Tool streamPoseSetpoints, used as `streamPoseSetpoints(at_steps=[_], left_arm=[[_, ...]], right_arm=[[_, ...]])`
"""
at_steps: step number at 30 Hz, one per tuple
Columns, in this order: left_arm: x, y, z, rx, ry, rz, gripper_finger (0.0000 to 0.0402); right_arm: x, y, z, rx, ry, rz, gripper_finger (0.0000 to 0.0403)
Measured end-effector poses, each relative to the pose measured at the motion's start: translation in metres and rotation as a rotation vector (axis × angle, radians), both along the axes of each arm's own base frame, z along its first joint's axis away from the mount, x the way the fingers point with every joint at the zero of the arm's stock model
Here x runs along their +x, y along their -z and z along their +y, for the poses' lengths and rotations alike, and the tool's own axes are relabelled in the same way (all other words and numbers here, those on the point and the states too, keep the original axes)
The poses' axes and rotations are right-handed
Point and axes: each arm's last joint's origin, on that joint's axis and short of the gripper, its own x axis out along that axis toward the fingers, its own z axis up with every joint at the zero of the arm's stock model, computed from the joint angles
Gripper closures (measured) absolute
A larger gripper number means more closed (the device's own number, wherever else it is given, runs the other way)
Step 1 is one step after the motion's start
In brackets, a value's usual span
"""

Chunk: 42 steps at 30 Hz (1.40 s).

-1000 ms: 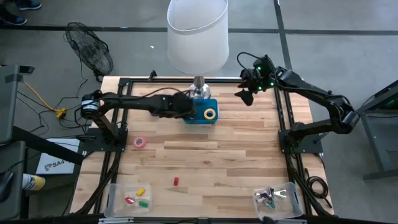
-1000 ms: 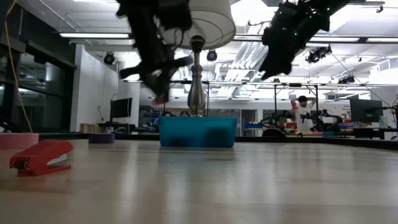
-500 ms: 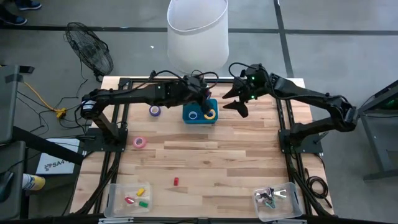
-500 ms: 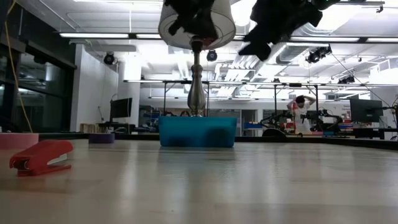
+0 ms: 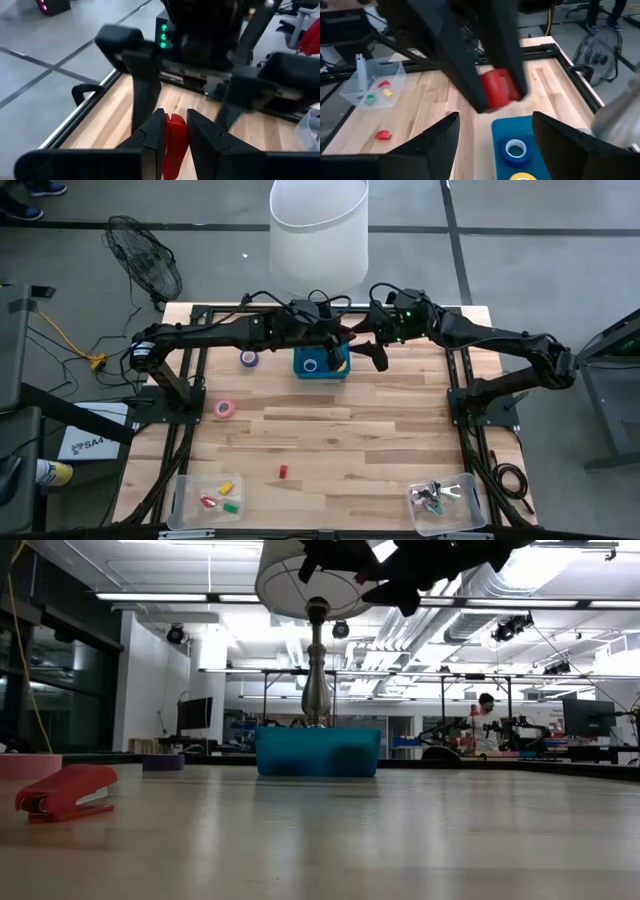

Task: Pick and place Stapler, Stapler remover, tape
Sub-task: Put the top red stapler into the left transparent bin

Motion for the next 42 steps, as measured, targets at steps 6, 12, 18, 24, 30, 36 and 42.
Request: streamPoseSetpoints(at_steps=[6,12,18,24,30,36,42], left_arm=[[0.0,0.0,-0.001,-0.005,0.023,0.0,0.0339],[0.0,0.0,-0.001,0.003,0.028,0.003,0.0339],[0.0,0.0,-0.001,-0.002,0.045,0.002,0.0339],[0.0,-0.001,-0.002,-0.004,0.056,-0.002,0.0339],[0.001,-0.001,-0.002,-0.007,0.062,-0.004,0.0339],[0.002,-0.004,-0.002,-0.018,0.095,-0.047,0.0339],[0.002,-0.007,-0.003,-0.024,0.118,-0.075,0.0339]], right_arm=[[0.005,-0.004,0.009,-0.009,-0.037,-0.039,0.0163],[0.007,-0.004,0.014,0.001,-0.053,-0.043,0.0171],[0.006,-0.005,0.014,0.001,-0.054,-0.045,0.0205],[0.004,-0.008,0.015,0.002,-0.05,-0.055,0.0244],[0.002,-0.009,0.015,0.017,-0.042,-0.057,0.0281],[0.001,-0.011,0.016,0.015,-0.045,-0.065,0.0314],[-0.008,-0.02,0.019,0.0,-0.052,-0.098,0.035]])
